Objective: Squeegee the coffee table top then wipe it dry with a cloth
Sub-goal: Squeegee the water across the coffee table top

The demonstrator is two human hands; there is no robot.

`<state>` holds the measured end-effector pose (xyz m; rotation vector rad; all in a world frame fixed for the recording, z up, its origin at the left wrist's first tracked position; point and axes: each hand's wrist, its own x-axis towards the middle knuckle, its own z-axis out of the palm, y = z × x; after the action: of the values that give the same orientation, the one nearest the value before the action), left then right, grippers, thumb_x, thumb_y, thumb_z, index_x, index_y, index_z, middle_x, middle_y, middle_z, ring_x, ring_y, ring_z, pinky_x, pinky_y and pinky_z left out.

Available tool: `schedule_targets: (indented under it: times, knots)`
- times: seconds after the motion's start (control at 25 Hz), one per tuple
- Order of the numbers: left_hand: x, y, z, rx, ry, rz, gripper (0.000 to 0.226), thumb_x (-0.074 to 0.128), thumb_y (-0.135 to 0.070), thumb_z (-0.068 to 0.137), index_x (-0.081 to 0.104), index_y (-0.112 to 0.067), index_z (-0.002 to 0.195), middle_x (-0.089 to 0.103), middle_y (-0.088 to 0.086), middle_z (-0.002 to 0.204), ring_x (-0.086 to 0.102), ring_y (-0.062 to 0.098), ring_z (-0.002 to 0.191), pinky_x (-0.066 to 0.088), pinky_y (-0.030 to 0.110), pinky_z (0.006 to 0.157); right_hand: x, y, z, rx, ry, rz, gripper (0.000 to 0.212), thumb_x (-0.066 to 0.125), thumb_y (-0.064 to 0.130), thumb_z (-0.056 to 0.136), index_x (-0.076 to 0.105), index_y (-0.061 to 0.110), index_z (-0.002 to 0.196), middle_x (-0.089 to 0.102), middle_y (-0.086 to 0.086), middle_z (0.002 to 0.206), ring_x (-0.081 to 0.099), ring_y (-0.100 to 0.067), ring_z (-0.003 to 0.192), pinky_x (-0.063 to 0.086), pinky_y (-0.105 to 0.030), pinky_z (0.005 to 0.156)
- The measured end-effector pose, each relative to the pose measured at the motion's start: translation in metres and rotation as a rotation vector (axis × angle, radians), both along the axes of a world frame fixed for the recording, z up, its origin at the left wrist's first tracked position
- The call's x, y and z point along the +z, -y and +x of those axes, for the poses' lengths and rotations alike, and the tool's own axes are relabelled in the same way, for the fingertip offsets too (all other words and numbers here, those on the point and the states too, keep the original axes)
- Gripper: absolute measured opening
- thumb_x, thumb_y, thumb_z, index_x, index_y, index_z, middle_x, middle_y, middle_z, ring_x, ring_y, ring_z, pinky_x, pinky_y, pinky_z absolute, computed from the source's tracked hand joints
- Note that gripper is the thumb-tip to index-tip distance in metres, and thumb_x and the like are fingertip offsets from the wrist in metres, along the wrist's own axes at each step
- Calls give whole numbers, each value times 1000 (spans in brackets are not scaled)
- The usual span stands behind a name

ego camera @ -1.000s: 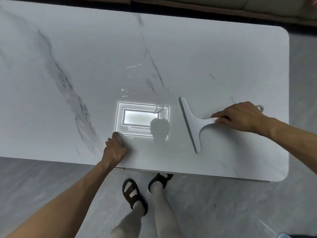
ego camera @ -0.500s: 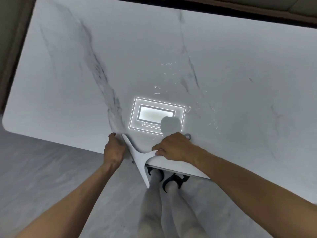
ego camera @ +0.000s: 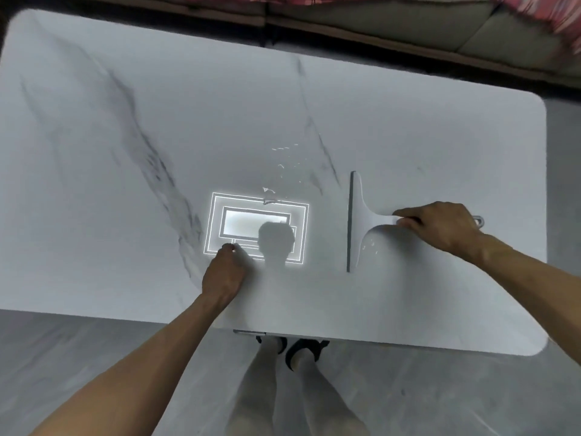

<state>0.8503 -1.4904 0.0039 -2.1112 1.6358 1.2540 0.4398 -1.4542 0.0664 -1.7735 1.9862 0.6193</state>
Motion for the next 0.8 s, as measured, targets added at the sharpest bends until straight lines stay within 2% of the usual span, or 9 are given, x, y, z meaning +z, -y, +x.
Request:
schedule_targets:
  times: [0.16, 0.28, 0.4, 0.48, 0.56, 0.68, 0.8]
  knots:
    - [13, 22, 9, 65, -24, -31, 37, 39, -13, 94, 46, -11, 130, 65, 13, 113, 61, 34, 101, 47, 36, 80, 23, 21, 43, 82, 88, -6, 34, 32, 55, 97, 51, 56, 125, 69, 16, 115, 63, -16, 107, 43, -30, 75]
    - [19, 36, 27, 206, -57, -42, 34, 40, -20, 95, 46, -12, 128, 62, 10, 107, 59, 33, 98, 48, 37, 80, 15, 37, 124, 280, 245, 71, 34, 34, 52, 99, 49, 55, 129, 66, 16, 120, 61, -18, 112, 38, -30, 76]
    - [18, 45, 53, 322, -34, -64, 37, 43, -20, 95, 43, -9, 130, 61, 14, 118, 59, 33, 101, 46, 34, 80, -20, 34, 212, 587, 422, 170, 39, 34, 48, 100, 50, 44, 135, 66, 5, 122, 60, -21, 113, 39, -32, 82]
    - [18, 47, 69, 361, 3, -59, 40, 44, -16, 94, 41, -7, 133, 60, 16, 124, 58, 34, 107, 42, 31, 80, -40, 31, 254, 687, 507, 253, 39, 36, 44, 101, 53, 36, 135, 68, -2, 119, 61, -24, 108, 36, -31, 80]
    - [18, 47, 79, 370, 13, -38, 38, 43, -16, 94, 42, -7, 131, 61, 16, 118, 58, 34, 101, 42, 32, 79, -51, 38, 270, 705, 527, 266, 38, 38, 42, 102, 54, 33, 135, 68, -4, 118, 61, -26, 108, 39, -32, 84]
    - [17, 49, 76, 347, 0, -28, 34, 43, -15, 93, 45, -9, 126, 57, 6, 104, 52, 26, 87, 41, 32, 75, -59, 72, 247, 633, 460, 147, 37, 36, 46, 100, 54, 40, 133, 67, 0, 120, 61, -24, 111, 40, -31, 84]
    - [12, 57, 51, 309, 11, -45, 35, 41, -11, 92, 46, -8, 127, 60, 8, 109, 56, 29, 94, 40, 30, 77, -58, 112, 185, 417, 380, 31, 35, 36, 51, 98, 54, 48, 128, 67, 6, 121, 62, -21, 112, 44, -33, 85]
